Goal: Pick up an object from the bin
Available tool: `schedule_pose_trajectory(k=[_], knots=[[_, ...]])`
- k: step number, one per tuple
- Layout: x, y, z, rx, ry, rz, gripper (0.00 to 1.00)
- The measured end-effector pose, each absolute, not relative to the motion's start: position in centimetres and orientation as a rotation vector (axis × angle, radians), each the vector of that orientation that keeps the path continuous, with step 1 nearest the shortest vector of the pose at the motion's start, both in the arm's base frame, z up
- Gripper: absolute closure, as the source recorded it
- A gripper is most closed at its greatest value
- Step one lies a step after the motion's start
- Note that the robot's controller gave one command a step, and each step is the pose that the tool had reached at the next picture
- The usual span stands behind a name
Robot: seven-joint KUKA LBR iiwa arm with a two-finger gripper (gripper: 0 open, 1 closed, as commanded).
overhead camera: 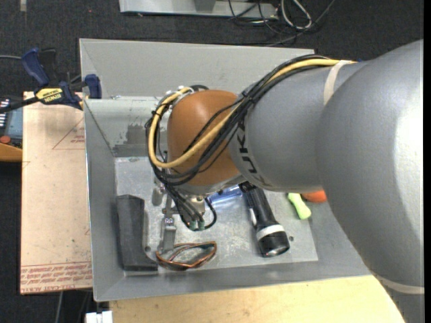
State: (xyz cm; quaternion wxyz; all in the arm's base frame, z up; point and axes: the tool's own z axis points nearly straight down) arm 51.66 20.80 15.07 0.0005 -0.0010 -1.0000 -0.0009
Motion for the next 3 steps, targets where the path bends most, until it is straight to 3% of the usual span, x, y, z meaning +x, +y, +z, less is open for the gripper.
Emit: schedule_pose_trajectory(k=[1, 2, 3], knots=[[51.7, 20.8, 15.1, -0.003, -3.141, -0.003, 0.00], [55.1, 21.7, 12.6, 0.526, -3.099, -0.005, 0.00], [49.6, 19.1, 18.6, 0.072, -3.144, -0.004, 0.00]])
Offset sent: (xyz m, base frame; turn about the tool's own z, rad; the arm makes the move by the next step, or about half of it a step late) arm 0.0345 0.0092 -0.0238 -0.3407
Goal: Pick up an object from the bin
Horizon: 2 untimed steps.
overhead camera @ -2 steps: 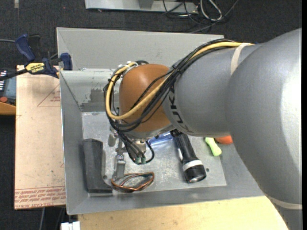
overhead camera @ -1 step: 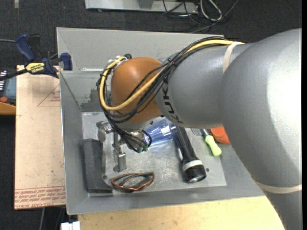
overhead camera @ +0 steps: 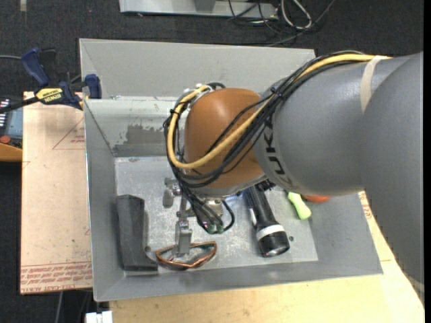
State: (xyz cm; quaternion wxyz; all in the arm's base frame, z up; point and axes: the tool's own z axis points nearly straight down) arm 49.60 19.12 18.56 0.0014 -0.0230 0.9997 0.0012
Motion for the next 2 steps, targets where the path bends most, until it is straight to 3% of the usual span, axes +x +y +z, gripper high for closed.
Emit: schedule_pose_trajectory(k=[1, 2], knots=[[52.1, 20.4, 19.4, -0.452, 3.107, 0.007, 0.00], [48.0, 18.6, 12.0, -0.155, 3.144, 0.000, 0.00]])
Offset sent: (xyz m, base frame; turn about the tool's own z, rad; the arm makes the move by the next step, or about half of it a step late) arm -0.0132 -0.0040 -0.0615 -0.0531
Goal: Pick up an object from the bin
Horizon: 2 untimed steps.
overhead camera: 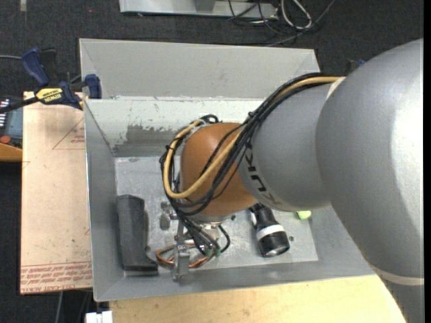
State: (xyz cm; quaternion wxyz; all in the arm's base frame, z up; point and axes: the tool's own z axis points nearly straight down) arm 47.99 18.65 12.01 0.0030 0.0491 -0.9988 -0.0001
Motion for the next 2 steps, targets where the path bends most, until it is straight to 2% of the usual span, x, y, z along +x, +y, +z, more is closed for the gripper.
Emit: schedule_pose_trajectory(k=[1, 2], knots=[[54.6, 16.3, 14.6, 0.458, -3.126, -0.010, 0.00], [48.6, 19.1, 12.2, 0.197, -3.131, -0.007, 0.00]])
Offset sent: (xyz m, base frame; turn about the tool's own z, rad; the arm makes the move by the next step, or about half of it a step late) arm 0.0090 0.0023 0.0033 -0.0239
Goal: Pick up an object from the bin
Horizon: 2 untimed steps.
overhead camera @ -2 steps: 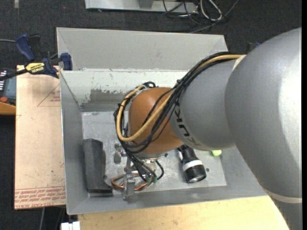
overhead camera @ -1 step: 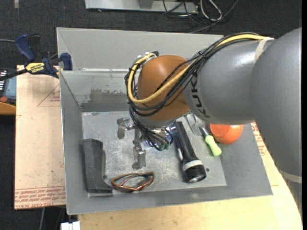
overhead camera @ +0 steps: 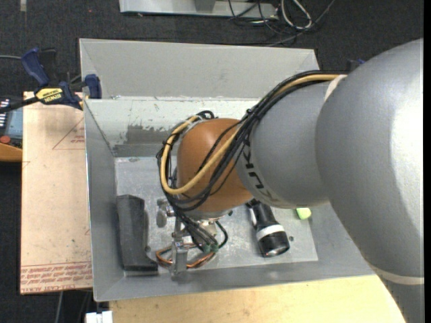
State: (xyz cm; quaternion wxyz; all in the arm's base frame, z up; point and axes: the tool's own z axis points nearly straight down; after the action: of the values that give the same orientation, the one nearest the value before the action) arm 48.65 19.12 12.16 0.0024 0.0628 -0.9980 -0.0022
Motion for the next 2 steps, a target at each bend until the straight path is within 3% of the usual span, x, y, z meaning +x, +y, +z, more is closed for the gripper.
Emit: schedule_pose_trajectory(k=[1, 2], knots=[[48.8, 18.9, 12.2, 0.212, -3.135, -0.007, 0.00], [50.8, 21.9, 15.6, 0.263, -3.134, -0.011, 0.00]])
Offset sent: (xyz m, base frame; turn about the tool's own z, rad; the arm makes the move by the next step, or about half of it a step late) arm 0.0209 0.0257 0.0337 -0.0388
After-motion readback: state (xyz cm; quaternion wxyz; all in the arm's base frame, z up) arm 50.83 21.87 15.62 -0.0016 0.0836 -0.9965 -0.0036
